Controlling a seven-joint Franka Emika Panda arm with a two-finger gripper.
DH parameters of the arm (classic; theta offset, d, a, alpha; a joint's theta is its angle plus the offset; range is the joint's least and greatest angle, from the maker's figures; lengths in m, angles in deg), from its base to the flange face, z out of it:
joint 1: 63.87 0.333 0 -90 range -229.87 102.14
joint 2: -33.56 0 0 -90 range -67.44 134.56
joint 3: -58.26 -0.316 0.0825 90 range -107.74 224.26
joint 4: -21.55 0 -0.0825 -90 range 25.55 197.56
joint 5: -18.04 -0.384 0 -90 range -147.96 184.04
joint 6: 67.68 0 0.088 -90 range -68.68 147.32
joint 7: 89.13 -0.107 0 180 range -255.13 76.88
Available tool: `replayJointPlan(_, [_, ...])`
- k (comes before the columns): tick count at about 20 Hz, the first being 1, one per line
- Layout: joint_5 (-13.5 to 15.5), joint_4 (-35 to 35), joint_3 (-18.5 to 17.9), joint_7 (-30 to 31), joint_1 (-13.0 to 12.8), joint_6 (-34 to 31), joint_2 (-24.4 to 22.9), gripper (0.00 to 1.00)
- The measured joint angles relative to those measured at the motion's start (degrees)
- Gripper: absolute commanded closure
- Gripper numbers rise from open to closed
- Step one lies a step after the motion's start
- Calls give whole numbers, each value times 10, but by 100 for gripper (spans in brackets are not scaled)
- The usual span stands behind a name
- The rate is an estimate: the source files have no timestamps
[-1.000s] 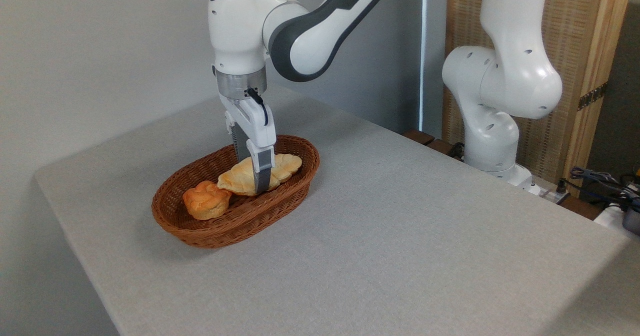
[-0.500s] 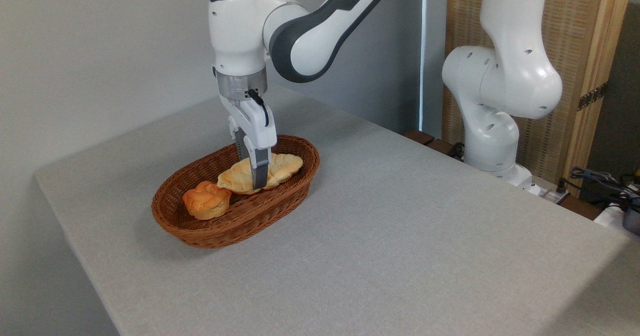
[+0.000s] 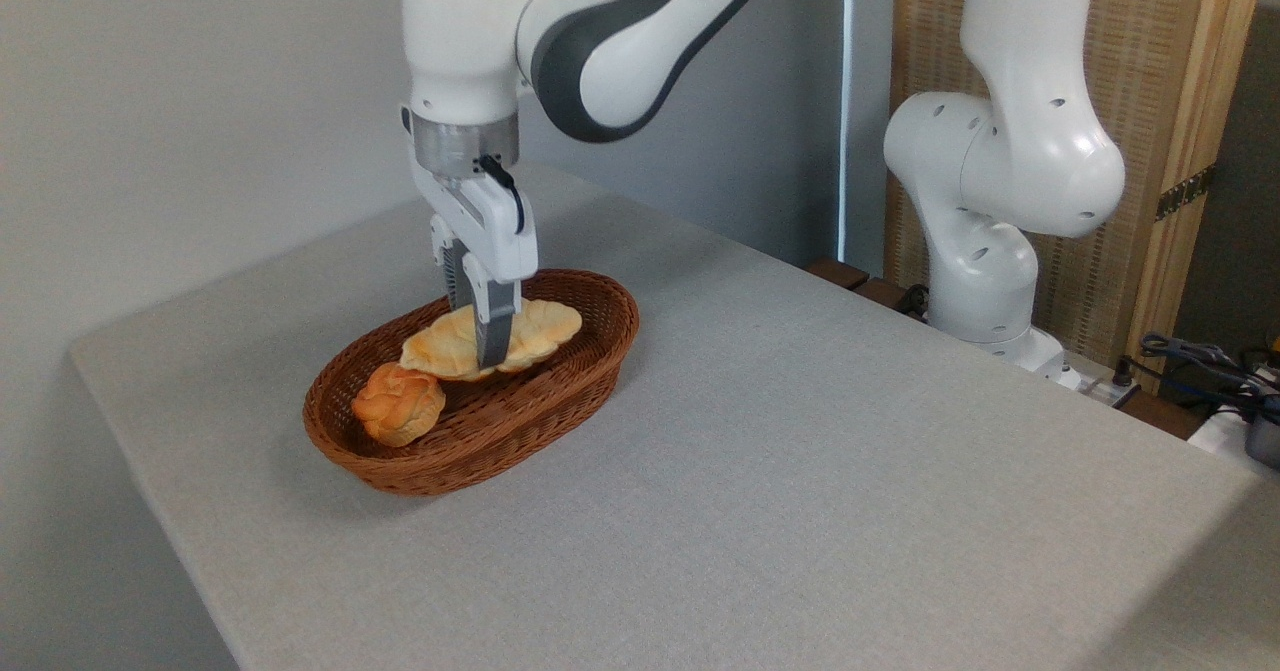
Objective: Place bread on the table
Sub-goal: 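Lift the flat bread up out of the wicker basket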
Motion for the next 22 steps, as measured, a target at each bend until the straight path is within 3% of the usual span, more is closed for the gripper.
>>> replayJointPlan(9, [-1, -144, -106, -63, 2, -174, -2, 65])
replayJointPlan(11, [-1, -167, -134, -85, 3, -197, -2, 51])
replayJointPlan(12, [-1, -175, -146, -93, 4, -202, -2, 36])
replayJointPlan(13, [-1, -181, -155, -98, 4, -205, -2, 31])
replayJointPlan(18, [-1, -199, -183, -120, 4, -228, -2, 27])
replayJointPlan(19, [-1, -199, -188, -130, 4, -233, -2, 18])
replayJointPlan(22, [-1, -213, -207, -159, 4, -255, -2, 11])
